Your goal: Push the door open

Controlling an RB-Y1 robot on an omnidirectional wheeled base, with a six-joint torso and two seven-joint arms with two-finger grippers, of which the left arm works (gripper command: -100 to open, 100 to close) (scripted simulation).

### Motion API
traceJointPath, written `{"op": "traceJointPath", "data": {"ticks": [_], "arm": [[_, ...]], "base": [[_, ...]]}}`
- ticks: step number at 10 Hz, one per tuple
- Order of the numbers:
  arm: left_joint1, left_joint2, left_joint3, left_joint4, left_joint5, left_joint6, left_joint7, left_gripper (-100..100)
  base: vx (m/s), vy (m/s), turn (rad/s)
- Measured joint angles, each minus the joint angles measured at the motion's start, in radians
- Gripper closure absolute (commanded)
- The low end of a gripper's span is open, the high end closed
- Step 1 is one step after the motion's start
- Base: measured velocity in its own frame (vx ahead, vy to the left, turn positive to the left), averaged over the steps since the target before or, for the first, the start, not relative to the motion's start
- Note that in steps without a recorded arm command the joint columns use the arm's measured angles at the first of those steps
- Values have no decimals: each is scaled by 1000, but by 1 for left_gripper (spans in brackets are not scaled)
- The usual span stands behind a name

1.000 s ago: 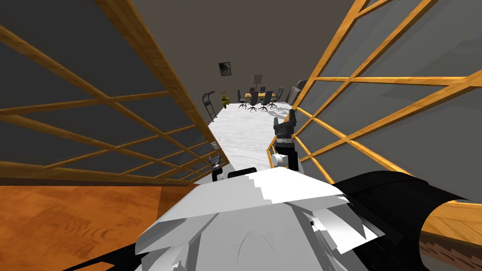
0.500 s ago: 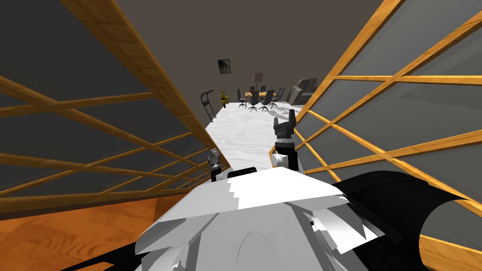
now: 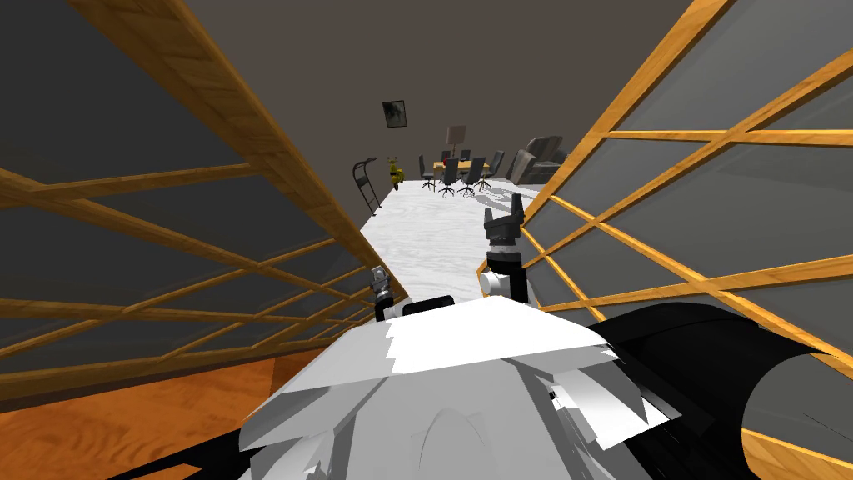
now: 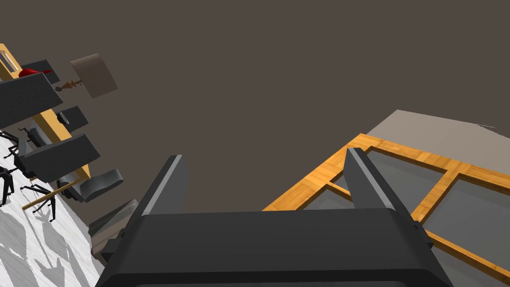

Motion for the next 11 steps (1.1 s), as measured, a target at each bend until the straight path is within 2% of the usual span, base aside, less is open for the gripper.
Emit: {"op": "traceJointPath", "data": {"ticks": [3,4,5,6,7,8,10,11], "arm": [[3,-1,-1,2,0,2,0,100],[28,2,2,-35,4,25,-11,100],[21,8,7,-22,8,27,-11,100],[5,15,12,12,12,7,-3,100],[17,25,18,-11,18,17,-1,100],[14,27,28,-13,24,18,-4,100],[-5,27,52,12,39,2,-7,100],[0,26,64,2,47,5,-10,100]], "base": [[33,-12,3],[146,-39,49],[158,-5,47],[190,-19,34],[202,-23,61],[211,-27,57],[243,-14,67],[230,-13,88]]}}
